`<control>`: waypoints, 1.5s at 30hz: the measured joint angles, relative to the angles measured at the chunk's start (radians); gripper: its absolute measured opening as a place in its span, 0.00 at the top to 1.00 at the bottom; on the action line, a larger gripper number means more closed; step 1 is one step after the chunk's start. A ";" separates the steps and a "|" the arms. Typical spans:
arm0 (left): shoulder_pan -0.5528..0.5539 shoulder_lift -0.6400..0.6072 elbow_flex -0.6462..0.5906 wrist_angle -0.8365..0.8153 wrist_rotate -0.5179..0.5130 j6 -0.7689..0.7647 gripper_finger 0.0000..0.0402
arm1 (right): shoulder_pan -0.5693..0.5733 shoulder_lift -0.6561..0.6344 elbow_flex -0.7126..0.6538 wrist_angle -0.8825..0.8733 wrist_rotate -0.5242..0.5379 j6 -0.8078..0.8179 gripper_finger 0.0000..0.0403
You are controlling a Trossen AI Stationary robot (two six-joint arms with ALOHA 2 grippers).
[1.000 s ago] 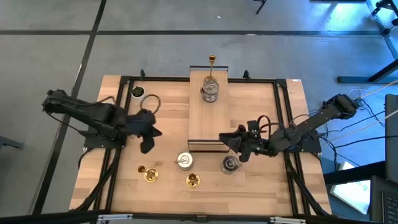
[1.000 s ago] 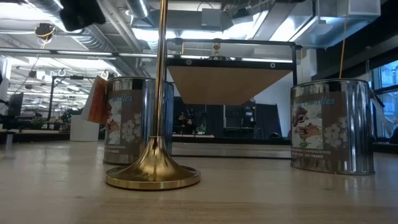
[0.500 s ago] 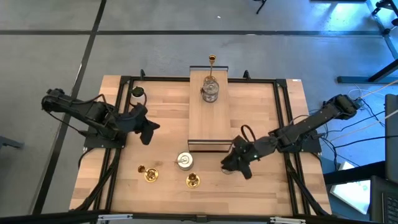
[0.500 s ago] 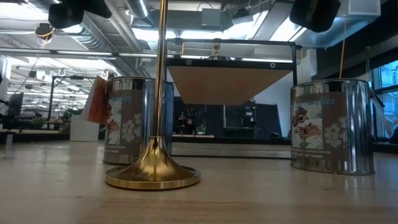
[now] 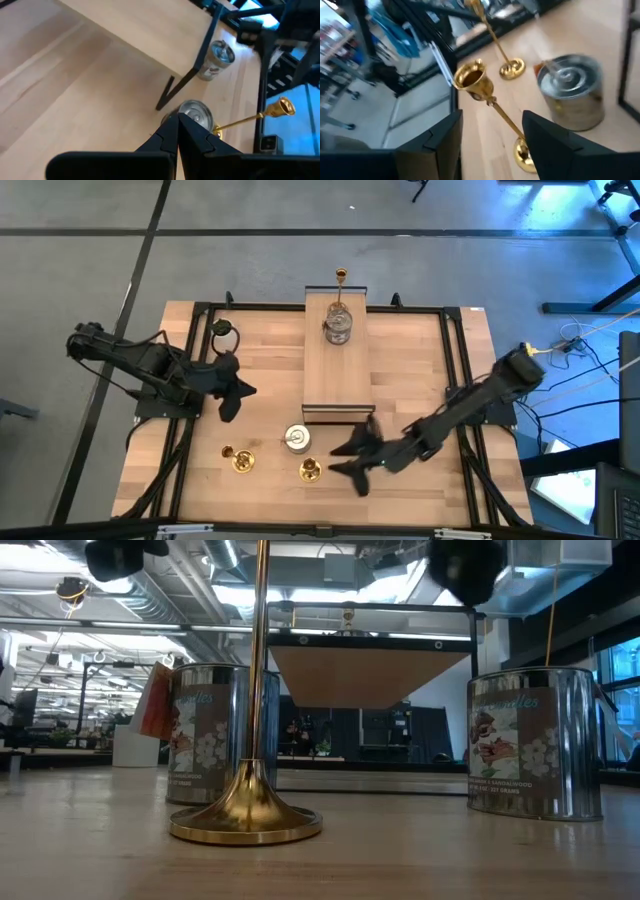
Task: Pick & Place candle stick holders
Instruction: Put the right gold candle holder on the shelf
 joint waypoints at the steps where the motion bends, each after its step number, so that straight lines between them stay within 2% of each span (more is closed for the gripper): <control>1: 0.000 -0.002 0.000 0.004 0.001 0.003 1.00 | 0.000 0.046 0.038 -0.001 -0.001 0.000 0.47; 6: 0.000 -0.016 0.000 0.007 0.021 0.014 1.00 | 0.001 0.188 0.207 -0.063 -0.026 0.000 0.42; 11: 0.000 -0.032 0.000 0.007 0.041 0.032 1.00 | 0.000 0.212 0.280 -0.229 -0.022 0.033 0.41; 18: 0.004 -0.039 0.000 0.007 0.050 0.034 1.00 | 0.000 0.229 0.281 -0.253 0.070 0.064 0.41; 26: 0.003 -0.042 0.000 0.007 0.065 0.032 1.00 | 0.000 0.250 0.281 -0.256 0.082 0.080 0.41; 45: 0.003 -0.042 0.000 0.008 0.071 0.031 1.00 | -0.003 0.362 0.281 -0.091 0.134 0.144 0.41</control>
